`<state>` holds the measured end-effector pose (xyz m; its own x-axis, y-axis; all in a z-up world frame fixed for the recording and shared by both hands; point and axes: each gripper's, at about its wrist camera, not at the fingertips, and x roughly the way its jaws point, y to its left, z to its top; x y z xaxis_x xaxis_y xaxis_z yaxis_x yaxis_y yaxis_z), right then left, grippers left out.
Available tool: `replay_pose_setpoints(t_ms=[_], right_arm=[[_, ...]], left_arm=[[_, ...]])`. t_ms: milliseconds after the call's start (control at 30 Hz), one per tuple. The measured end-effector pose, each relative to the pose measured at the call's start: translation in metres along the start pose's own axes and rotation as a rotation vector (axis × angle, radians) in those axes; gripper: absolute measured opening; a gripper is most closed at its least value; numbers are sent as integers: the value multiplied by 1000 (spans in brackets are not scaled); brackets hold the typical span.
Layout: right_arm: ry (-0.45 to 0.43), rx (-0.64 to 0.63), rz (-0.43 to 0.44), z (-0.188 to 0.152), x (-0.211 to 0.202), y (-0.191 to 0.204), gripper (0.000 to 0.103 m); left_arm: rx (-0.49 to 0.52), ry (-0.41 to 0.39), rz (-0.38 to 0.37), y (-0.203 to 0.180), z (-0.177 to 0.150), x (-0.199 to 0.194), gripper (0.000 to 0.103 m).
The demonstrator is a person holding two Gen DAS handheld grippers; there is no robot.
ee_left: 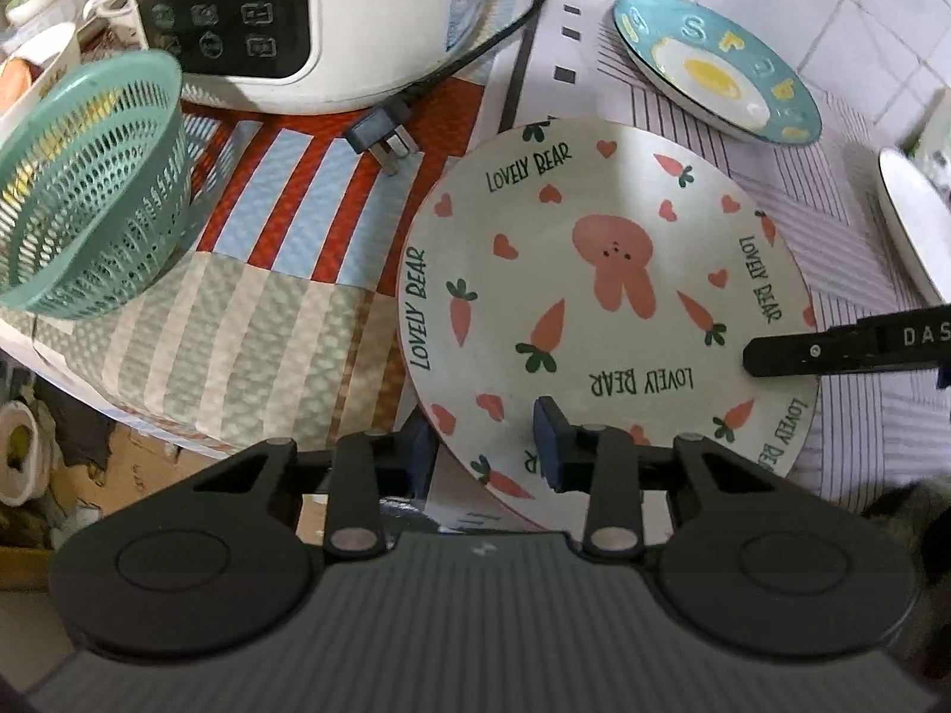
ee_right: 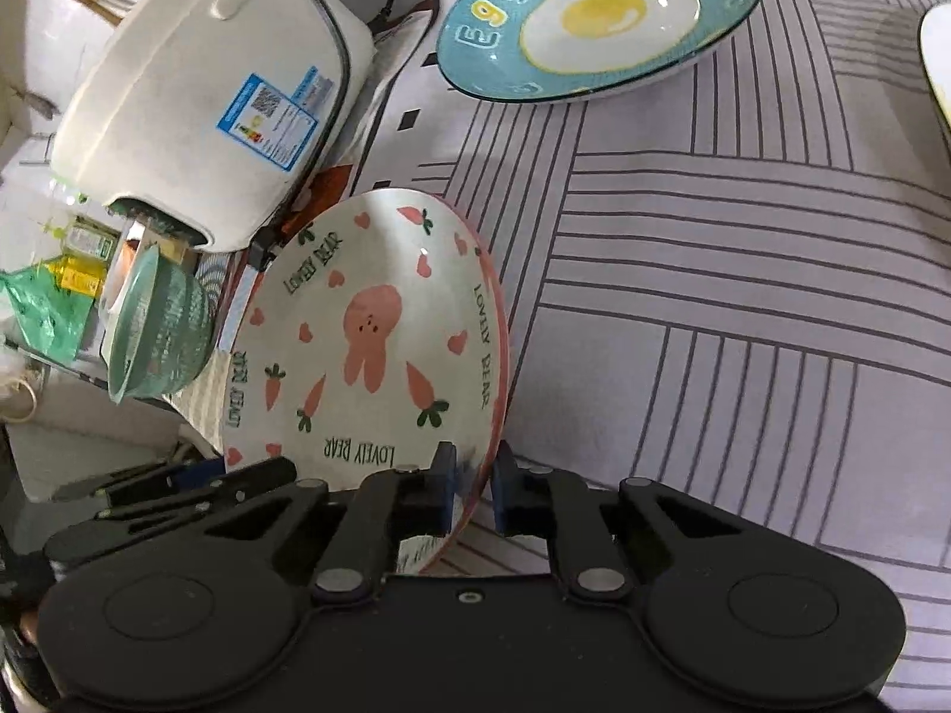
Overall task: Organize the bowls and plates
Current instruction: 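Lift the bunny plate with both grippers and carry it over the sun plate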
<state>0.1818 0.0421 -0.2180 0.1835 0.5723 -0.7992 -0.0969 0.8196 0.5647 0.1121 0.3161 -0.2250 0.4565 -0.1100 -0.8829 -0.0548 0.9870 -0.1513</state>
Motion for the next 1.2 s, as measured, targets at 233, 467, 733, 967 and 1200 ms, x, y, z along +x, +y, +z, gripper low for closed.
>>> replay_pose_setpoints(t_ms=[233,467,733,967,1200], right_arm=[[-31,-27,36,-2,-3,-1,15],[-57,-94,75,-9,-33,-1,17],[-116,-65,93,-24,-90,-29,18],[-211,-30,98,-41,-153,-61,19],[-294,18,91,-52,-198,-101,19]], left_arm=[[-45,-24,18,-4,-3,-4,36],[38,-87,52,-34,-3,-29,35],[122,-118,4,-87,-1,-55,35],[237,-166,-38,-150,3,-74,35],[315,-194,-64,-206,5,-82,35]])
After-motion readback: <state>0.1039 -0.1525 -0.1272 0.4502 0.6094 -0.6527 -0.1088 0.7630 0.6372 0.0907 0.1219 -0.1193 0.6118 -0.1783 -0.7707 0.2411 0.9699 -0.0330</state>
